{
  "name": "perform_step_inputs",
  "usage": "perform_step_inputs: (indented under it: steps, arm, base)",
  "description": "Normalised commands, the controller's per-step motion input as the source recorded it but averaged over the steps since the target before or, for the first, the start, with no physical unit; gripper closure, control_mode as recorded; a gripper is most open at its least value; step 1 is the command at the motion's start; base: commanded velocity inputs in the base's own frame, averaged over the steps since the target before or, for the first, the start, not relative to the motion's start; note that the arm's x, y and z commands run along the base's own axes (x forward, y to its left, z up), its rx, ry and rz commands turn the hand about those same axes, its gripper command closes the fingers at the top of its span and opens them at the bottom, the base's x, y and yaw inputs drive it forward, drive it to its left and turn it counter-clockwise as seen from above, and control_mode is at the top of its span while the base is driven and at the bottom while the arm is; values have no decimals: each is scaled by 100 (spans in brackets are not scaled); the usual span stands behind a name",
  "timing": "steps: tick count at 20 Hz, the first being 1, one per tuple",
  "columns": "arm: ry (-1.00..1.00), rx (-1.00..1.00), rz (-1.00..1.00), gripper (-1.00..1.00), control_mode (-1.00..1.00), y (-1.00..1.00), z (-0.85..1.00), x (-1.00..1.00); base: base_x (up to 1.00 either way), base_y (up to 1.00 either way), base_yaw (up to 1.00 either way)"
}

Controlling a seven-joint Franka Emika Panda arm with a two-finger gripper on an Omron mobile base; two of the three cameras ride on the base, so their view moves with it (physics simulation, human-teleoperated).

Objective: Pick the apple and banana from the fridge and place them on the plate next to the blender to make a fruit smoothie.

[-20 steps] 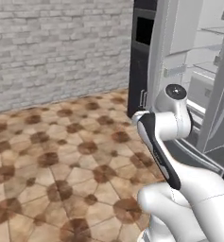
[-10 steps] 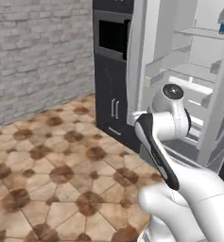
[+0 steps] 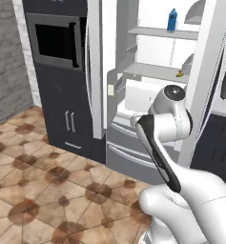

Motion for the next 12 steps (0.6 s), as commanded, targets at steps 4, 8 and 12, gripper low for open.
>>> perform_step_inputs:
  steps: [4,8,12]
  arm:
    - [0,0,0,-100,100,0,0,0]
    - [0,0,0,-100,100,0,0,0]
    - [0,0,0,-100,100,0,0,0]
  base:
    - [93,56,-52]
    - [73,50,-59]
    - [28,6,-70]
